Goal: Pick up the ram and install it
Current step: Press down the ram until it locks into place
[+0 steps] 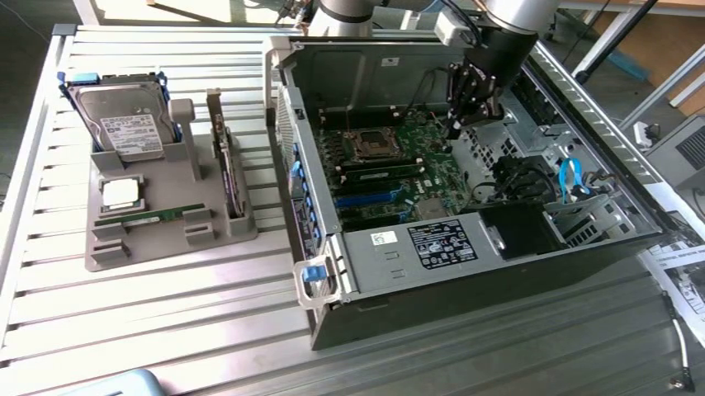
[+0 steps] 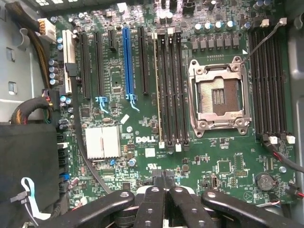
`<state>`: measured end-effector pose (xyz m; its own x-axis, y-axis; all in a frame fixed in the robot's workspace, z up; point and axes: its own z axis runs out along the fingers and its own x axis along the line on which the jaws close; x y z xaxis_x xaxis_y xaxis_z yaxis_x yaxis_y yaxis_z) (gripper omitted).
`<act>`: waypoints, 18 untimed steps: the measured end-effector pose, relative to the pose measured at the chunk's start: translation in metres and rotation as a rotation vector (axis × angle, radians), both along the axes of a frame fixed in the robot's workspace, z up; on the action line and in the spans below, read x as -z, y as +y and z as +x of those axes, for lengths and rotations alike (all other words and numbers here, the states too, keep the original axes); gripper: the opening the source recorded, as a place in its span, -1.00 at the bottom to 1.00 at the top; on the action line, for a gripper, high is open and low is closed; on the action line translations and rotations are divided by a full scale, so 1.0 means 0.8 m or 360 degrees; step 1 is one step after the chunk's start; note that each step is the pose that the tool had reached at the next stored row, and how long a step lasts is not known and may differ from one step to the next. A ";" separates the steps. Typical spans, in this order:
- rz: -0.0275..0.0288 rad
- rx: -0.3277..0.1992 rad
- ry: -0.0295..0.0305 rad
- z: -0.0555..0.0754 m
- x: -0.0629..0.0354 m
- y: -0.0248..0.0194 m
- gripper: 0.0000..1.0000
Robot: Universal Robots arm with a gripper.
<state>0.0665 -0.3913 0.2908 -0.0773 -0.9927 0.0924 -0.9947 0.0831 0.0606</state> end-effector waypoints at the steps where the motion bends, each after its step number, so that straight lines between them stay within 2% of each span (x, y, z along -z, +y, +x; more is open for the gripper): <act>1: 0.00000 0.0007 0.00001 0.000 0.000 0.0000 -0.79; 18: -0.00018 0.0231 0.00001 0.000 0.000 0.0000 -0.79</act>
<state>0.0665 -0.3913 0.2907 -0.2201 -0.9710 0.0936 -0.9722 0.2262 0.0604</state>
